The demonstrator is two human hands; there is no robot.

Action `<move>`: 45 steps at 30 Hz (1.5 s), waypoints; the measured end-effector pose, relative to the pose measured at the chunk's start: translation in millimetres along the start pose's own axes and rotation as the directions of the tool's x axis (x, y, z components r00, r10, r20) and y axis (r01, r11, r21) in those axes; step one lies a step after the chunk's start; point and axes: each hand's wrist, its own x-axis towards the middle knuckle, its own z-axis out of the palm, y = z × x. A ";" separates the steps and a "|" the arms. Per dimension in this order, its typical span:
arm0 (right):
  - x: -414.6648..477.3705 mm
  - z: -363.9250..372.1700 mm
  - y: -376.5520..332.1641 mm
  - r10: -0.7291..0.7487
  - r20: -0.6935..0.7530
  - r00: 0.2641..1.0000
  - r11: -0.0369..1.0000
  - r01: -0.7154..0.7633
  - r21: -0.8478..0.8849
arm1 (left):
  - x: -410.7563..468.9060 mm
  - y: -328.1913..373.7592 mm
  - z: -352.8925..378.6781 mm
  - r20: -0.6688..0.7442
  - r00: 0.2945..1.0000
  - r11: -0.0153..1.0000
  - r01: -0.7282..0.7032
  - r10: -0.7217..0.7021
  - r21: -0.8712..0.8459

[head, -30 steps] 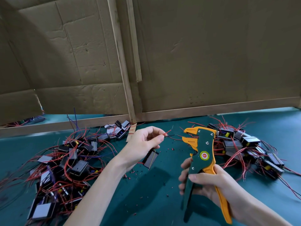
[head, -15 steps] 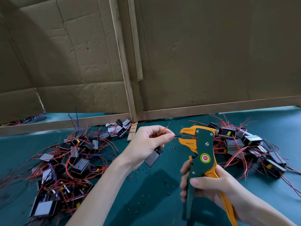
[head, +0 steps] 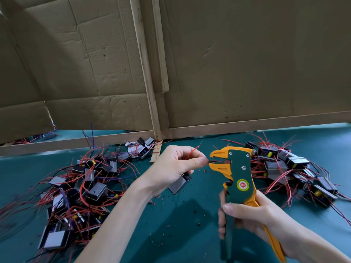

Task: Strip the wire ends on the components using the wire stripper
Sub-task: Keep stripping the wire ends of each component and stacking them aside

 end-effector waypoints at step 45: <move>0.0 3.0 0.3 -0.019 0.017 1.000 0.995 0.018 0.102 | -2.3 5.5 -0.5 0.013 0.994 0.985 -0.105 0.104 0.133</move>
